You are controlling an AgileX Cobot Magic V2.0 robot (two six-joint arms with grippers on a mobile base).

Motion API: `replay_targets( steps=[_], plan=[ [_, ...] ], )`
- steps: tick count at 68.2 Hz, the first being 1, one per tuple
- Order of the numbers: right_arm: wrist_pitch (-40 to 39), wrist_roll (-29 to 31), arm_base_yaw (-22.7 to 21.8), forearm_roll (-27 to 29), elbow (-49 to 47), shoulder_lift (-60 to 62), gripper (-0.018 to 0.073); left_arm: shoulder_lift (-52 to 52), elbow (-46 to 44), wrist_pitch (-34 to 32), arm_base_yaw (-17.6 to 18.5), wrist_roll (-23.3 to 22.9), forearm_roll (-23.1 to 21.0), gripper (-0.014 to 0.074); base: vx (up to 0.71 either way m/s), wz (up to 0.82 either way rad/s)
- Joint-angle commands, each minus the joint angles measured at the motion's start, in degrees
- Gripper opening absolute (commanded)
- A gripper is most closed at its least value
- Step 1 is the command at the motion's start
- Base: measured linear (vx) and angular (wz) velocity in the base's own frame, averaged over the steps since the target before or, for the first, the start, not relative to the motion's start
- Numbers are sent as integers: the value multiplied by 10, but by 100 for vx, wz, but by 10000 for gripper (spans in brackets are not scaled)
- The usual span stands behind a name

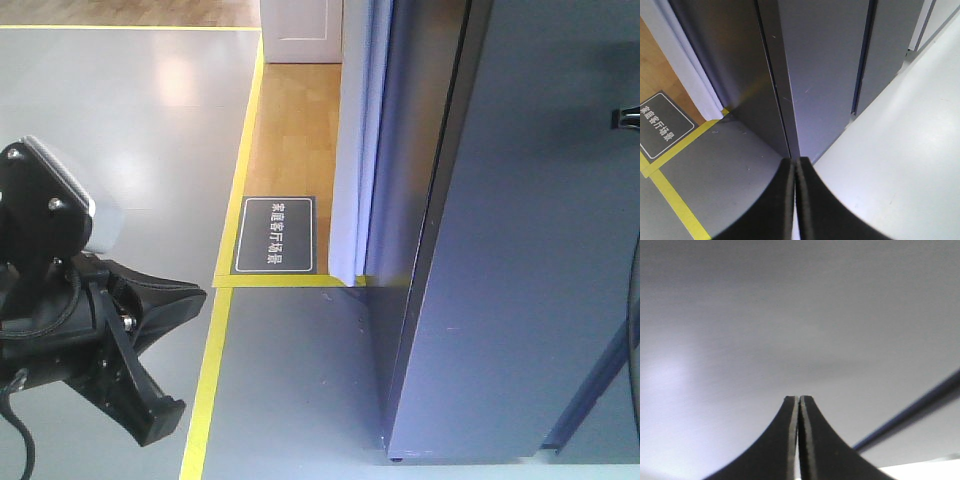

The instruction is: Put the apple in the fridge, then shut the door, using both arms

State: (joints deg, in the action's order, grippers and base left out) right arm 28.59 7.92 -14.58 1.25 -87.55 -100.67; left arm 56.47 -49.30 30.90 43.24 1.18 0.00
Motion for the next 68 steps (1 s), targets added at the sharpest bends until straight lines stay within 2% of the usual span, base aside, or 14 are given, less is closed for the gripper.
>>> replay_targets(
  steps=[1, 8, 14, 27, 41, 68],
  plan=[
    [6, 62, 0, 91, -20, 47, -2, -8, -15, -36, 1, -6, 0, -6, 0, 0],
    [41, 94, 0, 139, -19, 71, -2, -8, -15, -36, 1, -6, 0, -6, 0, 0],
    [46, 95, 0, 149, 10, 105, -2, -8, -15, -36, 1, -6, 0, -6, 0, 0],
    [-7, 102, 0, 149, 153, 218, -2, -8, -15, -36, 1, -6, 0, -6, 0, 0],
    [0, 122, 0, 147, 293, 364, -2, -8, -15, -36, 1, -6, 0, -6, 0, 0],
    [152, 109, 0, 118, 454, 580, -2, -8, -15, -36, 1, -6, 0, -6, 0, 0]
  ],
)
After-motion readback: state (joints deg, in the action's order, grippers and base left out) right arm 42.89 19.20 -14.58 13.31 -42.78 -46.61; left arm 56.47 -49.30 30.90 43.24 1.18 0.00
